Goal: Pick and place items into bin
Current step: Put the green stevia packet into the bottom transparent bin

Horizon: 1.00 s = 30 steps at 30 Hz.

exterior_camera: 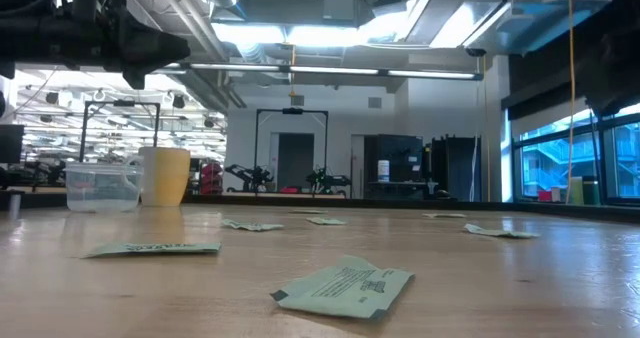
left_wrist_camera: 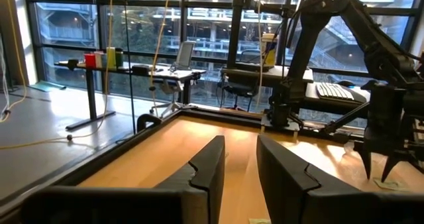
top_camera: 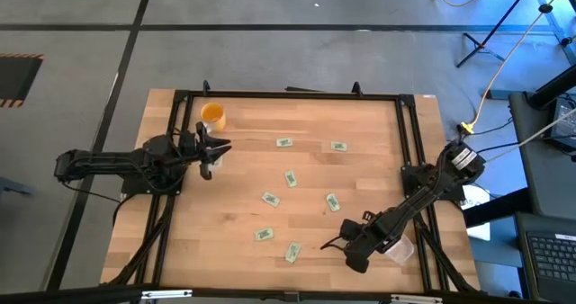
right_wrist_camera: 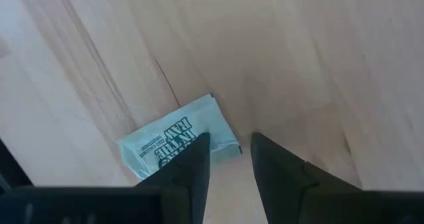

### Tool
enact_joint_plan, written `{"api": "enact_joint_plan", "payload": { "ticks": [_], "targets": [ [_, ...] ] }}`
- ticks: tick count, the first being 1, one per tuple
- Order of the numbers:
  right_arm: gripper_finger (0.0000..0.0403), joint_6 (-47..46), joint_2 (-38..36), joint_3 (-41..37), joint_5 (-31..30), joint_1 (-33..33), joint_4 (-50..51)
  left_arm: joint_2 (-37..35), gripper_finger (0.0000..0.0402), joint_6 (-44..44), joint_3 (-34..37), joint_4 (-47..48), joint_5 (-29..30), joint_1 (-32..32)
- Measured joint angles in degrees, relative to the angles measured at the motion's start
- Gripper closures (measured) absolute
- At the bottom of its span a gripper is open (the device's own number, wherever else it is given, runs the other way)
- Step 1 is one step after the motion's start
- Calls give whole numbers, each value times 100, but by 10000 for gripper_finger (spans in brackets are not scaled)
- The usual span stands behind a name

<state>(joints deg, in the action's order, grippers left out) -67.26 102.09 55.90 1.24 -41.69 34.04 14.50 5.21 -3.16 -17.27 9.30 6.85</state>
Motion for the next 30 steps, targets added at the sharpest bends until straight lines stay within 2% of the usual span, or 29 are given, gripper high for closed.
{"api": "enact_joint_plan", "payload": {
  "ticks": [5, 17, 23, 30],
  "targets": [
    [301, -2, 10, -4, 4, 0, 25, 0, 316, 0, 0, 95, 17, -2],
    [392, 9, 23, -17, 13, 2, 82, 0, 316, 0, 1, 98, 24, -1],
    [399, 18, -128, -29, -4, 0, 54, 0, 316, 0, 0, 102, 24, 0],
    [401, 4, -763, -40, -428, -4, 165, 0, 316, 0, 1, 128, 24, -1]
  ]
}}
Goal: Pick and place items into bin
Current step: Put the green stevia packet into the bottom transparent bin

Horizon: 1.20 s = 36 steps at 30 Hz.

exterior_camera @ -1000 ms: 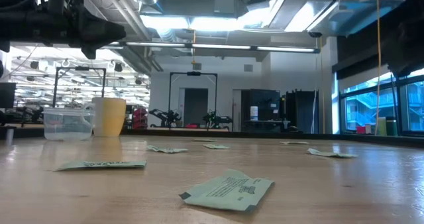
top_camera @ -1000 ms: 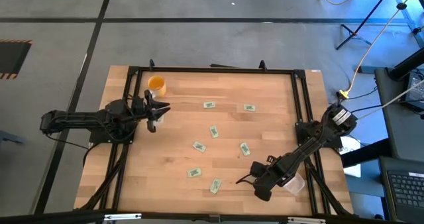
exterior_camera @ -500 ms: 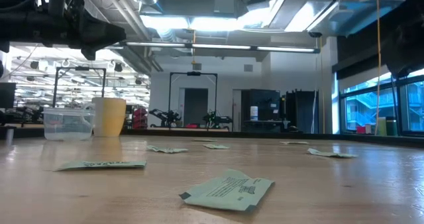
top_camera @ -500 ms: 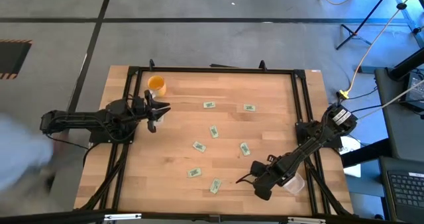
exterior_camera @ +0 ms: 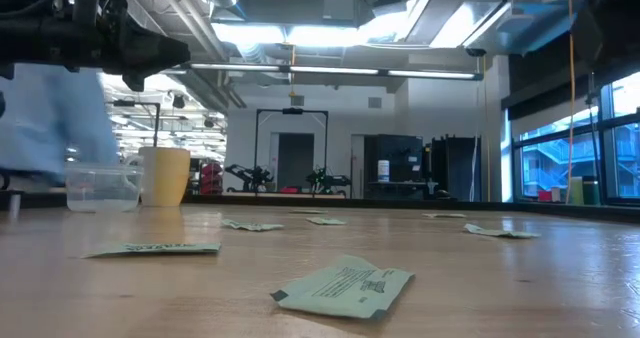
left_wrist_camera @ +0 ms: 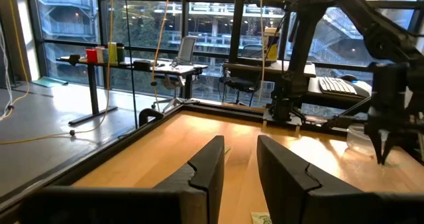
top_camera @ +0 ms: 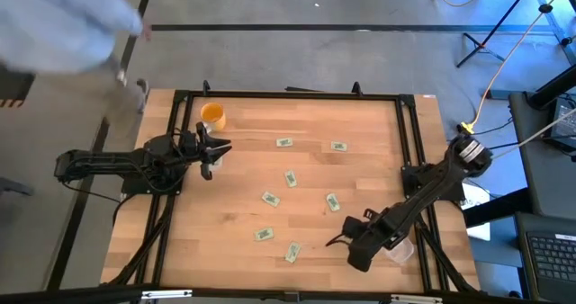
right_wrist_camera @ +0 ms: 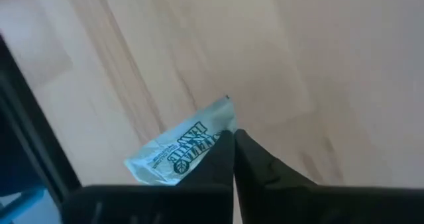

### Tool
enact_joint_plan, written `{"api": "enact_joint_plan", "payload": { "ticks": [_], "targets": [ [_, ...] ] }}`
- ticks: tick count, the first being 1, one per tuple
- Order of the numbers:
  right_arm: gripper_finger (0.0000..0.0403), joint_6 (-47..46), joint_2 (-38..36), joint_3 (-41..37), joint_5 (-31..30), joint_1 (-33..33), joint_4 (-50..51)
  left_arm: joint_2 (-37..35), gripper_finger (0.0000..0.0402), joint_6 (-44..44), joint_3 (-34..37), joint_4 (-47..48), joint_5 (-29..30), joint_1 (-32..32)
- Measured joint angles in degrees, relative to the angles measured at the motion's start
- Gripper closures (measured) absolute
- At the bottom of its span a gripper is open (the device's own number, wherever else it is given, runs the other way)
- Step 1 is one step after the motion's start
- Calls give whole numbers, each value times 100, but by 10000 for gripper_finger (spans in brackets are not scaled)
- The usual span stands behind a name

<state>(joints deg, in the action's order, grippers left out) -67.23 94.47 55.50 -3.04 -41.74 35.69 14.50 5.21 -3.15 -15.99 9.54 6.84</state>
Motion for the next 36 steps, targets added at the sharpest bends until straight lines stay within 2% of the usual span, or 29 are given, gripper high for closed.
{"api": "enact_joint_plan", "payload": {
  "ticks": [6, 11, 15, 20, 26, 36],
  "targets": [
    [402, -442, -693, 4, 36, -64, 896, 0, 316, 0, -1, 4, 0, 1],
    [402, -1694, -1286, 3, 328, -415, 1491, 0, 315, 7, -1, 138, 0, 1],
    [403, -2825, -1580, 9, 332, -890, 1725, 0, 315, 6, -1, 232, 0, -1],
    [403, -4152, -1487, 9, 357, -1496, 2108, 1, 315, 17, -1, 260, -36, 1],
    [403, -4973, -1187, 9, 335, -1925, 2294, 0, 315, 15, -1, 260, -59, -1],
    [403, -5139, -784, 9, 332, -2046, 2310, 0, 315, 92, -1, 258, -62, -1]
  ]
}}
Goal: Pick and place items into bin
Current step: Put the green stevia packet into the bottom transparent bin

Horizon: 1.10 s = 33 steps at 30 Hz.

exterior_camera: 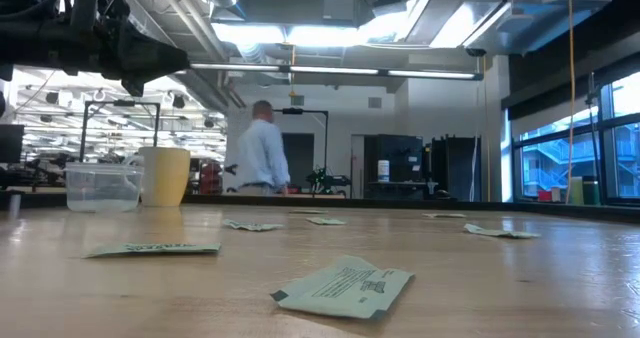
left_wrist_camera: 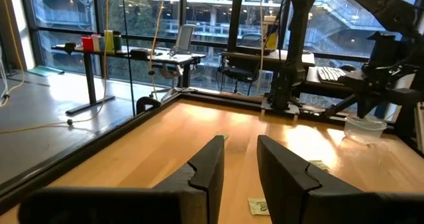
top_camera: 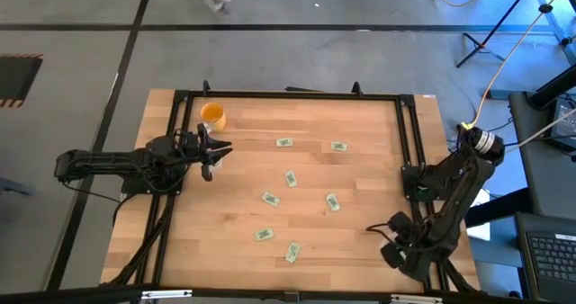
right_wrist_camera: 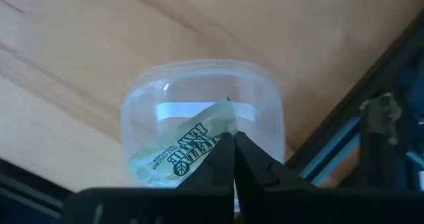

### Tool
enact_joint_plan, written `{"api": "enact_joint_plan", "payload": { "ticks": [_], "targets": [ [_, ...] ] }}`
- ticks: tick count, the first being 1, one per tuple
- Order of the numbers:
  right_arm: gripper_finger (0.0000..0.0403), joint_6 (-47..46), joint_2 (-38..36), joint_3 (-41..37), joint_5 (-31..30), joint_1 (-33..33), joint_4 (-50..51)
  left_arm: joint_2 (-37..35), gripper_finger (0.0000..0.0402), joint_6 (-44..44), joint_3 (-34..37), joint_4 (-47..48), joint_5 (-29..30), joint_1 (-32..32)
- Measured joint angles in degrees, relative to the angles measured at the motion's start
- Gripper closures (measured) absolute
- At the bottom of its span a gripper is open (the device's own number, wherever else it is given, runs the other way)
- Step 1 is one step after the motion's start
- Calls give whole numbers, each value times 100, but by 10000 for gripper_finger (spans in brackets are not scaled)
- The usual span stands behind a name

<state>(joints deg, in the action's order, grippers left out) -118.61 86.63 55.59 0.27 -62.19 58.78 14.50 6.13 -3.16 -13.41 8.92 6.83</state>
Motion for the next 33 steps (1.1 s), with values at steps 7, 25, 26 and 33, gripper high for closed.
{"api": "enact_joint_plan", "payload": {
  "ticks": [7, 25, 26, 33],
  "targets": [
    [382, 17, 40, 0, 0, 0, -150, 0, 315, 13, 0, -1, 2, 0],
    [319, 16, -107, 4, 90, 80, 230, 0, 316, 15, 0, -2, 38, 0],
    [319, 19, -146, 7, 89, 112, 283, 0, 316, 15, 0, -2, 38, 0],
    [318, 108, -487, 7, 87, 498, 391, 0, 316, 15, 0, -2, 40, 0]
  ]
}}
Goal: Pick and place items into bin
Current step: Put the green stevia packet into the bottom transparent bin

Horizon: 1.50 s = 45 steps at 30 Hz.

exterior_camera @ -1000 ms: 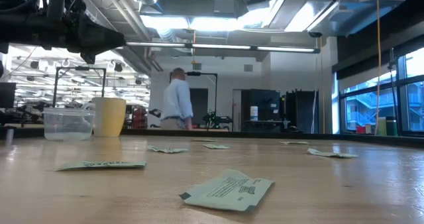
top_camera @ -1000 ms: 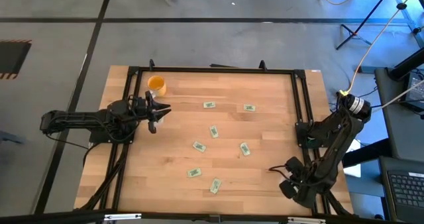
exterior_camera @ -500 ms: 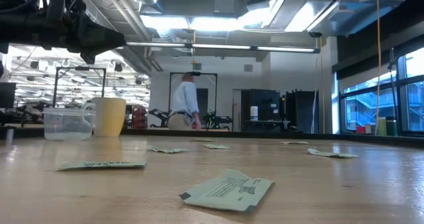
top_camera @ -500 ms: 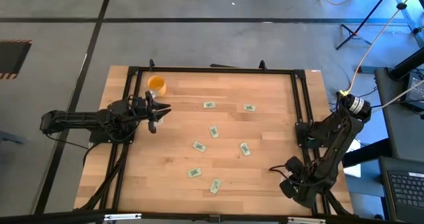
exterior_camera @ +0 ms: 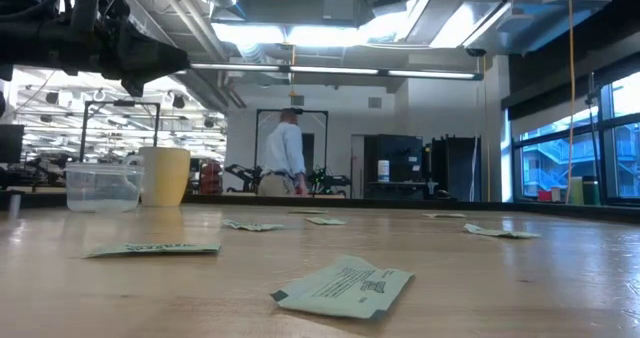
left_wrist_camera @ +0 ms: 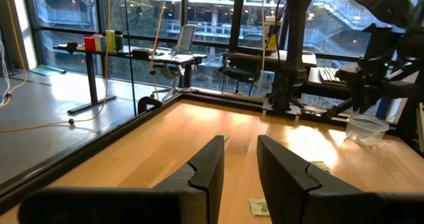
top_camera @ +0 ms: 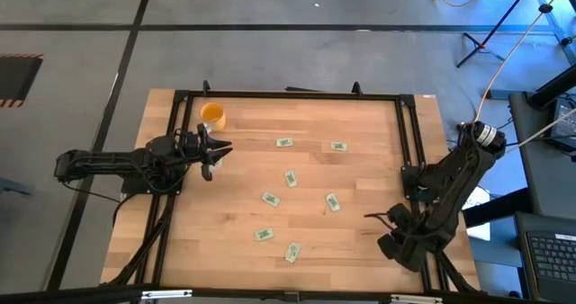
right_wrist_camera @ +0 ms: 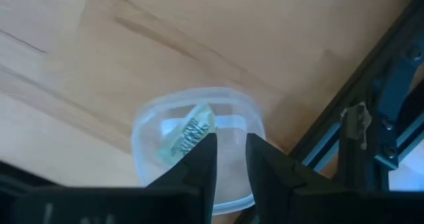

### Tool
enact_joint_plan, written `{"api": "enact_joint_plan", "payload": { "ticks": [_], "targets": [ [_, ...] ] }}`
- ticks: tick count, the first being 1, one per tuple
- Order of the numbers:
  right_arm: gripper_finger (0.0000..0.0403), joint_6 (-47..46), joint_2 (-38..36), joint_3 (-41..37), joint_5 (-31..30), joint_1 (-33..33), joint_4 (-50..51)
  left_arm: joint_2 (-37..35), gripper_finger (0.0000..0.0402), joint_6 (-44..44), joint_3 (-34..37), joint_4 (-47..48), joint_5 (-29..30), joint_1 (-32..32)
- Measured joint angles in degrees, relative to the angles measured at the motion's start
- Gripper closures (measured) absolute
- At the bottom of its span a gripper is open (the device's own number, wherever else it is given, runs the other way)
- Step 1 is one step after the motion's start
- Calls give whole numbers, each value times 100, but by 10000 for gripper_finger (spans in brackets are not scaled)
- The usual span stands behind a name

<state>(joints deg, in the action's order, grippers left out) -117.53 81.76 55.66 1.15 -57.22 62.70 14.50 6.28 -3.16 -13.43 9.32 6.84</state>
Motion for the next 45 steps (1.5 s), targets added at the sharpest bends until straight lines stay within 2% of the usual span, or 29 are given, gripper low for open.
{"api": "enact_joint_plan", "payload": {
  "ticks": [6, 12, 17, 19, 21, 26, 33, 38, 45],
  "targets": [
    [318, 613, -227, 0, -133, 443, -23, 0, 316, 0, 0, -2, 0, -1],
    [318, 2006, -361, 0, -347, 981, -604, 0, 316, 0, 1, -2, 0, -1],
    [318, 3423, -343, 0, -1190, 1603, -790, 0, 316, 0, 0, -2, 0, 2],
    [318, 3815, -333, 0, -1348, 1902, -787, 0, 316, 0, 0, -3, 0, 0],
    [318, 4306, -335, 0, -1358, 2225, -805, 0, 316, 0, 0, -4, 0, 1],
    [318, 6332, -210, 0, -1374, 2916, -1192, 0, 316, 0, 0, -4, 0, 0],
    [318, 8662, 179, 1, -1341, 3718, -1948, 0, 316, -2, 0, -2, 1, 1],
    [318, 9544, 593, 2, -983, 4018, -2252, 0, 316, -1, 0, -1, 0, 2],
    [318, 10834, 1232, 0, -811, 4156, -2885, 0, 316, -2, 1, 42, 0, 2]
  ]
}}
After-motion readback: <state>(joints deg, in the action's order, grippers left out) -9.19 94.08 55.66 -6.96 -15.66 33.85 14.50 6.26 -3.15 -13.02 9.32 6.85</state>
